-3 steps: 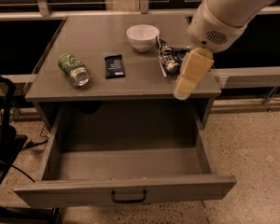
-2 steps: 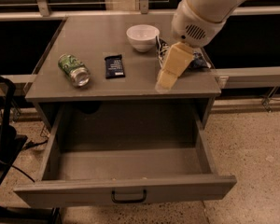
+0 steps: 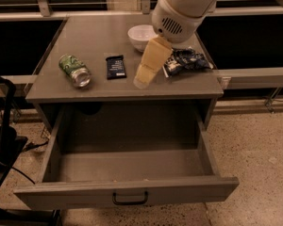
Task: Place green can into top drawer
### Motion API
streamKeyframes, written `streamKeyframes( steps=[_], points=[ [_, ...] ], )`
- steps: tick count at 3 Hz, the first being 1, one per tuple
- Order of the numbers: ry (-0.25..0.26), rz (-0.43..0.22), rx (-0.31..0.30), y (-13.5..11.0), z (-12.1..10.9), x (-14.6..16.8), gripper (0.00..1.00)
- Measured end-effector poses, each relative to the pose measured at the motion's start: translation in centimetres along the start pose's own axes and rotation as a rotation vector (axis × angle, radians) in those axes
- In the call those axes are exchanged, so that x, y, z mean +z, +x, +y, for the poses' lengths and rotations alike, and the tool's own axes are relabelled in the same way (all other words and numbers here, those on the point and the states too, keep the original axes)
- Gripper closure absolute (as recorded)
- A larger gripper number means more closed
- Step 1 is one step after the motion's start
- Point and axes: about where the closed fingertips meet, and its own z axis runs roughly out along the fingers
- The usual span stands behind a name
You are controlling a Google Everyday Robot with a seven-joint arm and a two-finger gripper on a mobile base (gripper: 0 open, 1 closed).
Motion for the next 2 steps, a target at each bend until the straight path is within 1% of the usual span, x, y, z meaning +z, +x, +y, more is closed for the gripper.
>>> streamKeyframes(
  steps=[1, 2],
  points=[
    [0.0, 0.0, 0.0, 0.0, 0.0, 0.0, 0.0],
    [-0.003, -0.034, 0.032, 0.24, 0.11, 0.58, 0.0]
  ],
)
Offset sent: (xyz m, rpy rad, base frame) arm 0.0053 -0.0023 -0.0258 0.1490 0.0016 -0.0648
